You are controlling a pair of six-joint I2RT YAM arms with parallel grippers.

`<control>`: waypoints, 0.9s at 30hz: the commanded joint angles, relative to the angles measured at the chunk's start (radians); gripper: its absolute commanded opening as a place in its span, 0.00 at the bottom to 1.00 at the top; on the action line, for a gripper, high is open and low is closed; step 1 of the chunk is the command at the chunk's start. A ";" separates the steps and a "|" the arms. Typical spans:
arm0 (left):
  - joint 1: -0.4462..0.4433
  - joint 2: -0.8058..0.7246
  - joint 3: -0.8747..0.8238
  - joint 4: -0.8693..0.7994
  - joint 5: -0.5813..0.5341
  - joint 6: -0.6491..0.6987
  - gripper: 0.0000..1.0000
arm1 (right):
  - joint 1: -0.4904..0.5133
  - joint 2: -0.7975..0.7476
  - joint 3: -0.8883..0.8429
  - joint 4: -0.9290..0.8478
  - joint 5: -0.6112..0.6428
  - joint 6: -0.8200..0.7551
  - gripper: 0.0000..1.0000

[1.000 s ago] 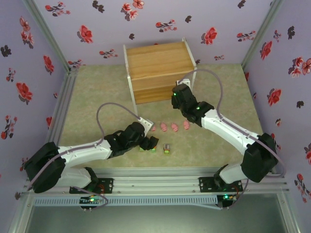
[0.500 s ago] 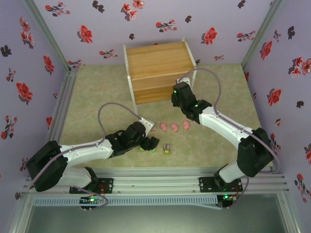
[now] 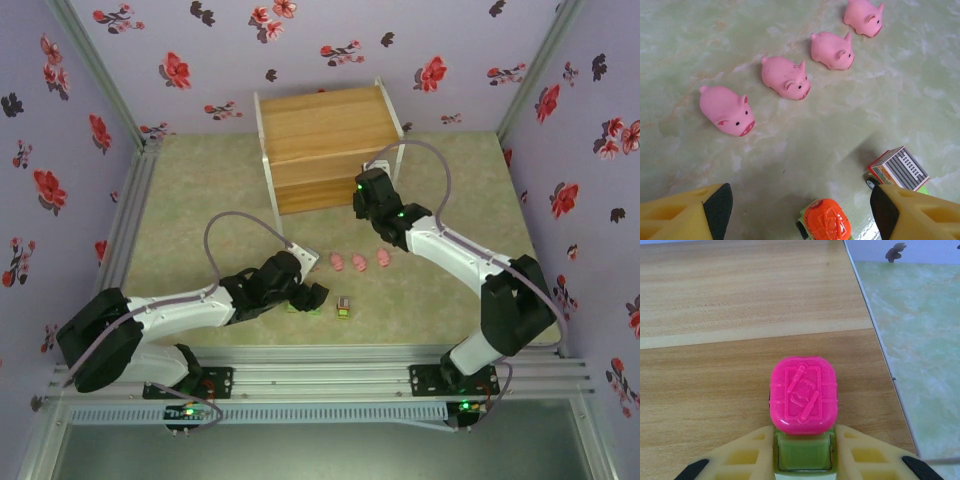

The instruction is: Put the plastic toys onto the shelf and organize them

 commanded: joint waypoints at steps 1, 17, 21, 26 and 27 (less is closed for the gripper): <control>-0.007 0.008 0.024 0.005 0.018 0.007 0.77 | -0.013 0.023 0.042 -0.005 -0.006 -0.028 0.27; -0.007 0.012 0.026 0.007 0.024 0.005 0.77 | -0.037 0.053 0.073 -0.019 -0.021 -0.037 0.31; -0.007 0.009 0.027 0.005 0.025 0.006 0.77 | -0.038 0.058 0.070 -0.016 -0.028 -0.035 0.34; -0.007 0.003 0.025 0.005 0.025 0.006 0.77 | -0.039 0.063 0.070 -0.016 -0.038 -0.036 0.37; -0.007 0.001 0.025 0.005 0.024 0.006 0.77 | -0.039 0.063 0.071 -0.019 -0.040 -0.035 0.38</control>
